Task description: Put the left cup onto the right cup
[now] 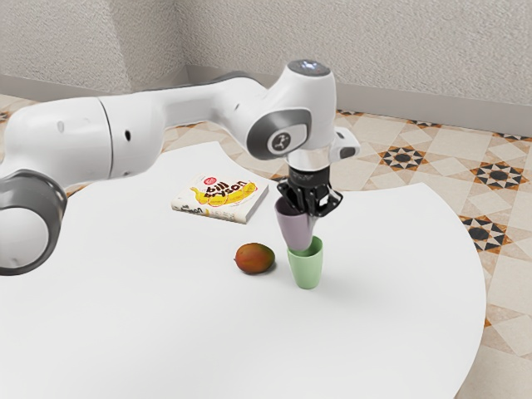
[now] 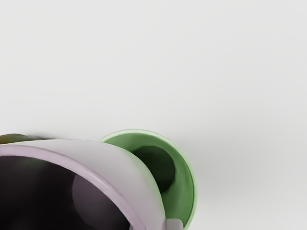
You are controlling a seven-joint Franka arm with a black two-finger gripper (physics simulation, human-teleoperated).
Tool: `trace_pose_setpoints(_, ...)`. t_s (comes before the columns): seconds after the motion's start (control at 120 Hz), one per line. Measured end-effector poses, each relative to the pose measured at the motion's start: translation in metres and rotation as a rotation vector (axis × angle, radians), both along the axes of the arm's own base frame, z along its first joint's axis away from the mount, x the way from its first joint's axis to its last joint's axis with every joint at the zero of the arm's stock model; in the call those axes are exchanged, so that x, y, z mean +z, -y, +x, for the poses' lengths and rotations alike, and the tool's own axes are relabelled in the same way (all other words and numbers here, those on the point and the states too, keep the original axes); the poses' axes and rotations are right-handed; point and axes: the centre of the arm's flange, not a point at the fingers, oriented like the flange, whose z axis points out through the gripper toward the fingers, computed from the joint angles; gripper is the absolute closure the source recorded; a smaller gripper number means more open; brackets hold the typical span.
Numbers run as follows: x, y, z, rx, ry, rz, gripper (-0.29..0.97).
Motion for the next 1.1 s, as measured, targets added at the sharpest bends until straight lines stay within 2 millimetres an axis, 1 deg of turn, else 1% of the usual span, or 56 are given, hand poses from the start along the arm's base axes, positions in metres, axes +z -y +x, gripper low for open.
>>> trace_pose_setpoints(0.2,-0.012,0.003,0.003,0.006,0.000,0.003,0.78)
trace_pose_setpoints(0.425,-0.015,0.009,0.003,0.004,0.013,0.009,0.77)
trace_pose_setpoints(0.6,-0.018,0.010,0.004,0.007,0.010,0.007,0.45)
trace_pose_setpoints(0.708,-0.018,0.012,0.003,0.005,0.010,0.005,0.31)
trace_pose_setpoints(0.767,-0.014,0.013,0.002,0.005,0.017,0.005,0.24)
trace_pose_setpoints(0.808,-0.007,0.015,0.001,0.003,0.026,0.004,0.20)
trace_pose_setpoints(0.867,0.011,0.019,-0.003,-0.003,0.050,0.001,0.15)
trace_pose_setpoints(1.008,0.074,0.020,-0.019,-0.003,0.125,-0.011,0.08)
trace_pose_setpoints(1.05,0.094,0.016,-0.025,0.008,0.136,-0.017,0.06)
trace_pose_setpoints(1.1,0.117,0.008,-0.034,0.027,0.145,-0.013,0.05)
